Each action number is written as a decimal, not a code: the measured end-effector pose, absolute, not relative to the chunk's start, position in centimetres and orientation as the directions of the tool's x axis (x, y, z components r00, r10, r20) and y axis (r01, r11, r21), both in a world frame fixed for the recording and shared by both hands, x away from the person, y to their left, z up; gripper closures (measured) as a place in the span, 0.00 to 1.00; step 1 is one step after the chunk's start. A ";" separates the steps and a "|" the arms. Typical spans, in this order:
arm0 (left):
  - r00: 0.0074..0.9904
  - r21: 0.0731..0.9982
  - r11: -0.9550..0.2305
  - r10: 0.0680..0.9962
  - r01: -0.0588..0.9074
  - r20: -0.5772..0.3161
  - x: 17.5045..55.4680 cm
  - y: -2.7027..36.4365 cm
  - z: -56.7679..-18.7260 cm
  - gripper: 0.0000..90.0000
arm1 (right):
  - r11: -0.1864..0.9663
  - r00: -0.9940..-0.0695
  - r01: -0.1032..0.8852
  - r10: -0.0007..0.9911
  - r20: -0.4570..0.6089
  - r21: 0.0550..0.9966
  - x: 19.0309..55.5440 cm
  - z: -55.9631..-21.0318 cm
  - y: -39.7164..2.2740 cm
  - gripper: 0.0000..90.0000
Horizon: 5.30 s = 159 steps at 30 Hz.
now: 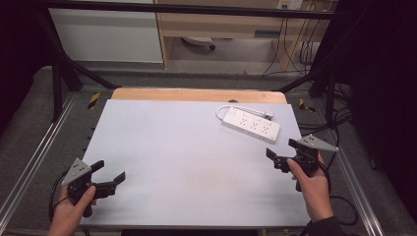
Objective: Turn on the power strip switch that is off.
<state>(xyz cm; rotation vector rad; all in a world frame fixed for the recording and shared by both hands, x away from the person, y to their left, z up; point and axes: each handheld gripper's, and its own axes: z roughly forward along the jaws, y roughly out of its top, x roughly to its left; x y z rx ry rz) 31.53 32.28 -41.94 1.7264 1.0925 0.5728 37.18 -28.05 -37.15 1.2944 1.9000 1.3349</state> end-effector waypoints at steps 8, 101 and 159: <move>0.487 0.903 -0.120 0.867 0.412 -0.107 31.5 32.2 -42.0 0.07 | 0.076 -0.445 0.432 0.885 0.139 0.899 38.7 -35.8 -27.4 0.03; 0.499 0.899 -0.130 0.860 0.419 -0.108 31.6 32.3 -42.1 0.07 | 0.037 -0.282 0.507 0.951 0.125 0.861 54.3 -35.8 -25.7 0.11; 0.516 0.893 -0.151 0.850 0.424 -0.102 31.7 32.1 -42.3 0.07 | 0.021 -0.257 0.561 0.955 0.150 0.827 57.6 -42.7 -22.7 0.94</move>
